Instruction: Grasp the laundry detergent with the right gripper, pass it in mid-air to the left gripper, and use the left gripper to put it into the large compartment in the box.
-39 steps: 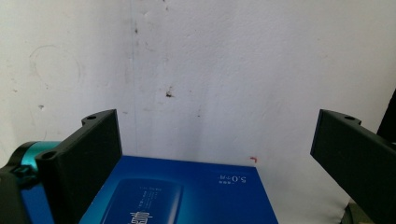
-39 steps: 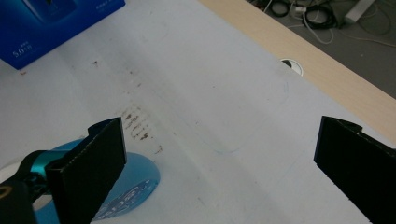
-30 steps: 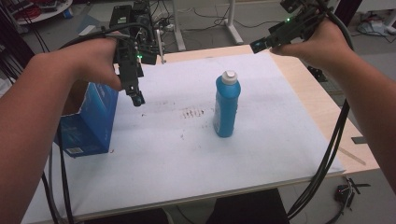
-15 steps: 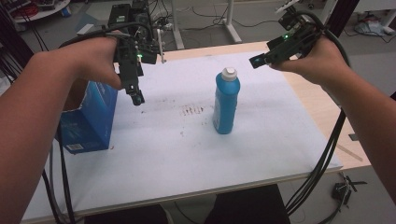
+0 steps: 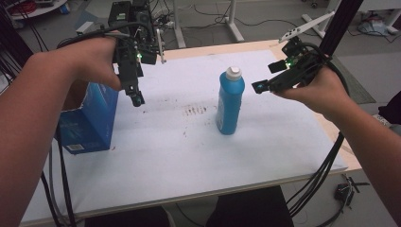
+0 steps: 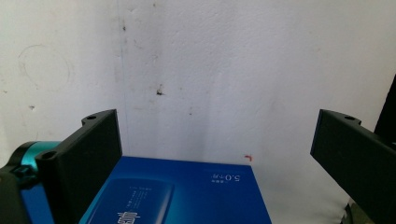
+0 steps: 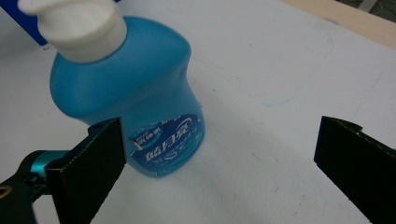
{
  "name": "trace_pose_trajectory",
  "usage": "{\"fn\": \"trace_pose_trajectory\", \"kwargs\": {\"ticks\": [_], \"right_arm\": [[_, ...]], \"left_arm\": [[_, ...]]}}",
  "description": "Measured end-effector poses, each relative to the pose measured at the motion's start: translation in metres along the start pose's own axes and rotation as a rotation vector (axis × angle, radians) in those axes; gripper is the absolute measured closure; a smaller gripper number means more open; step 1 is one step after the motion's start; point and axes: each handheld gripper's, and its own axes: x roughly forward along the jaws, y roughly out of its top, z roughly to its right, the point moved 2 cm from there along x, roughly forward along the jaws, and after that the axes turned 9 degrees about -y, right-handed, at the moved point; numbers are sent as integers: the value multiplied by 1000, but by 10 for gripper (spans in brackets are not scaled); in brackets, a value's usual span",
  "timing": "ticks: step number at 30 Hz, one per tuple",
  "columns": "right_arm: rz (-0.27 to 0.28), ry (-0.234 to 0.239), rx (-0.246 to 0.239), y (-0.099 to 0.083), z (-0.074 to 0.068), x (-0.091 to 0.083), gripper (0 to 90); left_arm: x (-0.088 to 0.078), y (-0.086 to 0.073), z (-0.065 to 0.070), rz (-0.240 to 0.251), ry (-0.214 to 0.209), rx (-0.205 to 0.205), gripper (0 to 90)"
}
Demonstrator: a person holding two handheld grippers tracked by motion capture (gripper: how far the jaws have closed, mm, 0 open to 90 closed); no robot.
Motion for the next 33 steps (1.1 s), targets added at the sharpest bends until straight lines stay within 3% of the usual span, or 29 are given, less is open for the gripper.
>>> {"fn": "trace_pose_trajectory", "kwargs": {"ticks": [8,17,23,25,33], "right_arm": [[39,18,28,-21,-11,2,16],[51,43,72,-51,-27,19,16],[39,29,92,-66,-34,29,16],[50,7,111,-74,-38,33,16],[84,-3,144,-86,-54,43,15]], "left_arm": [[1,-3,-2,3,-1,0,18],[1,-7,-5,7,-3,0,19],[2,-7,-6,7,-5,-3,18],[3,-8,-6,7,-6,-2,18],[3,-9,-7,12,-4,-7,18]]}}
